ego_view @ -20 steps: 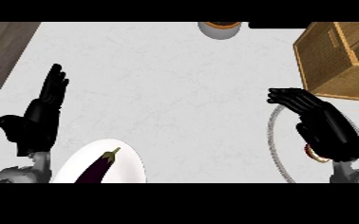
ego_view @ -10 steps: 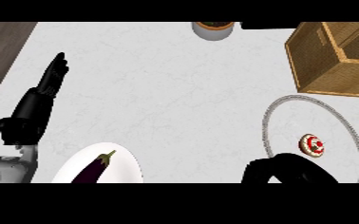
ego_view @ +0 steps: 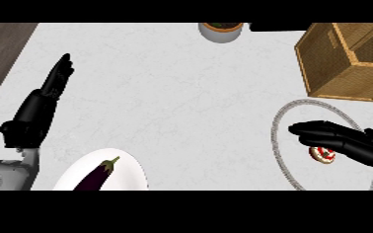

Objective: Pick the cupcake from the placemat and place it in the basket

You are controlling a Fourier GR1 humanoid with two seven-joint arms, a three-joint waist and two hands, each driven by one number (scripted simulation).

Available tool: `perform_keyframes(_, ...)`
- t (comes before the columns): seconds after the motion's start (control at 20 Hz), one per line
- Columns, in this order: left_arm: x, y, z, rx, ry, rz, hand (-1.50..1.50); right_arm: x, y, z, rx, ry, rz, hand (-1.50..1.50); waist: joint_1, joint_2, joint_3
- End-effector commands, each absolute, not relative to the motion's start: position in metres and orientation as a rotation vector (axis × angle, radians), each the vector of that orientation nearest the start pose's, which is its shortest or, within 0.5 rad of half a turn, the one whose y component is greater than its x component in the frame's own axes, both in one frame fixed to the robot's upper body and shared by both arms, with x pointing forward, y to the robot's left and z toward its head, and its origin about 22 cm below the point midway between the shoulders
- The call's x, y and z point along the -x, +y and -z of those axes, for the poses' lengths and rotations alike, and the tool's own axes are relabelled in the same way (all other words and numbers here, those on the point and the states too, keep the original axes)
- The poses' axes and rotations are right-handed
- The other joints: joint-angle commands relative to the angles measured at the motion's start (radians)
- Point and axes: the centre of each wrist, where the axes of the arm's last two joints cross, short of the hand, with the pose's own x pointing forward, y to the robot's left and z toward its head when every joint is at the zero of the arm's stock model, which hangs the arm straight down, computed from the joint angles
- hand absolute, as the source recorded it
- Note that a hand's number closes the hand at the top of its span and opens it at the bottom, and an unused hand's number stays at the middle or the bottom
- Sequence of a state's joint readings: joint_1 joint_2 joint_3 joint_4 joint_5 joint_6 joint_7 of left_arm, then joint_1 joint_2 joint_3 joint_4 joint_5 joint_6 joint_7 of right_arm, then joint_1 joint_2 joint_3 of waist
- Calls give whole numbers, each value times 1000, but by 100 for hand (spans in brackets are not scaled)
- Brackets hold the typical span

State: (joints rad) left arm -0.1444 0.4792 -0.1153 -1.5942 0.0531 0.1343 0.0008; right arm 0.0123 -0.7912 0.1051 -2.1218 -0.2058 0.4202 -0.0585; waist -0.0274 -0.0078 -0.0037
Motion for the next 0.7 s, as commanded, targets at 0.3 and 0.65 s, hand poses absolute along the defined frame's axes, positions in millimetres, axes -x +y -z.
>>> perform_keyframes(0.3,-282,284,-70,-286,-1720,384,0,-216,-300,-280,248,-1288,-1896,-150,36,14,2)
perform_keyframes(0.65,-288,283,-76,-296,-1740,394,0,-238,-301,-258,242,-1086,-2005,-150,53,15,4)
